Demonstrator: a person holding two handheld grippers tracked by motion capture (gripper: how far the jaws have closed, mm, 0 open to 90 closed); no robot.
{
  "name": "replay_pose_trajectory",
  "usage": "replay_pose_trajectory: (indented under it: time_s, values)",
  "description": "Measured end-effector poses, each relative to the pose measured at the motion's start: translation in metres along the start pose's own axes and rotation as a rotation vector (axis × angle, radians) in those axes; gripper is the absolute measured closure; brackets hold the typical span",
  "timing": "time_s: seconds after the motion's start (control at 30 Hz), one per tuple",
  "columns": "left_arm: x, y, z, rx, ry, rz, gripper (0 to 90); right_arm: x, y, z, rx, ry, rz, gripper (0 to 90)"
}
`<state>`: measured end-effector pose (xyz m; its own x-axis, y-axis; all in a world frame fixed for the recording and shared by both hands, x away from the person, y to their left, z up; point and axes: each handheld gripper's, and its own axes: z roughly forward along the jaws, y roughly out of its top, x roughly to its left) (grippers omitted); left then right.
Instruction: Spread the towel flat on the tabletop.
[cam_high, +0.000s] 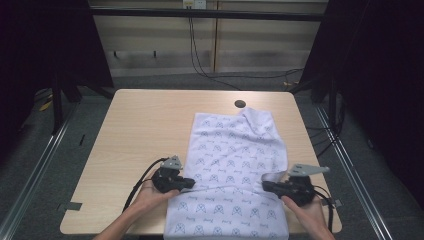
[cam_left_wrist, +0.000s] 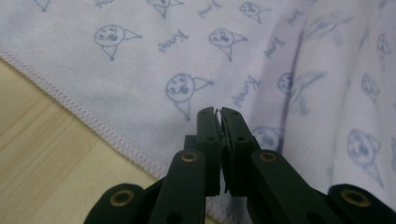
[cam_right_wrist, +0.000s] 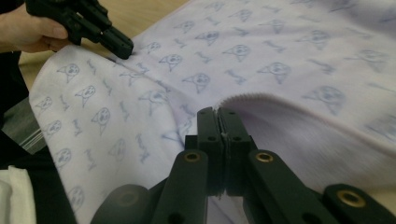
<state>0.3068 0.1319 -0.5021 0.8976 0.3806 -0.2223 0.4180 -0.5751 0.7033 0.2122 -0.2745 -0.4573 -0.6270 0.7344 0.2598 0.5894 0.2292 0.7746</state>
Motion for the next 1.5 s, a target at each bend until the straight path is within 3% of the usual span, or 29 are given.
replay_pose_trajectory:
  time_s: [0.1,0.2,0.3,0.43,0.57,0.7,0.73,0.87,0.97,1.1,1.17,1.23,1.27,1.33,1.37,1.43,1.5]
  values:
    - [-0.006,-0.009,-0.009,0.005,-0.003,-0.001,87.8,0.002,-0.020,-0.029,-0.019,-0.023,0.033,88.7]
    - [-0.018,-0.020,-0.021,0.030,0.024,0.021,87.8,0.004,-0.039,-0.048,0.012,-0.030,0.047,88.5]
    - [-0.024,-0.031,-0.033,0.038,0.040,0.008,87.8,0.009,-0.050,-0.061,0.033,-0.056,0.071,88.0]
    - [-0.023,-0.036,-0.039,0.037,0.038,-0.023,87.3,0.013,-0.059,-0.068,0.067,-0.063,0.084,80.3]
    - [-0.017,-0.033,-0.037,0.028,0.043,-0.036,86.3,0.012,-0.056,-0.067,0.069,-0.106,0.073,72.1]
    - [-0.007,-0.024,-0.031,0.018,0.044,-0.073,80.8,0.005,-0.043,-0.052,0.038,-0.091,0.040,69.1]
    - [-0.007,-0.022,-0.031,0.013,0.041,-0.059,77.1,0.003,-0.039,-0.047,0.024,-0.087,0.029,68.7]
    - [-0.004,-0.004,-0.041,-0.102,0.044,-0.055,76.3,-0.009,-0.016,-0.016,0.020,-0.044,-0.009,66.7]
    - [0.008,0.007,-0.041,-0.131,0.083,-0.071,75.0,-0.021,0.002,0.015,0.060,-0.035,-0.053,64.7]
    - [0.027,0.003,-0.023,-0.083,0.127,-0.108,69.3,-0.043,0.027,0.054,0.094,-0.082,-0.074,59.5]
    - [0.027,-0.003,-0.018,-0.033,0.098,-0.096,73.8,-0.053,0.035,0.070,0.112,-0.105,-0.073,58.7]
    - [0.017,-0.008,-0.019,0.011,0.092,-0.036,84.3,-0.060,0.039,0.083,0.128,-0.124,-0.071,57.5]
    - [0.014,-0.010,-0.021,0.024,0.045,-0.044,88.5,-0.062,0.039,0.088,0.142,-0.126,-0.069,57.6]
    - [0.005,-0.016,-0.024,0.035,0.011,-0.031,90.0,-0.065,0.035,0.093,0.149,-0.110,-0.062,58.2]
    - [0.003,-0.018,-0.026,0.038,-0.013,-0.031,90.0,-0.064,0.034,0.092,0.151,-0.117,-0.059,62.3]
    - [-0.003,-0.022,-0.028,0.039,-0.013,-0.023,90.0,-0.060,0.032,0.089,0.169,-0.140,-0.092,76.8]
    - [-0.006,-0.024,-0.030,0.042,-0.006,-0.015,90.0,-0.057,0.028,0.083,0.189,-0.129,-0.095,86.2]
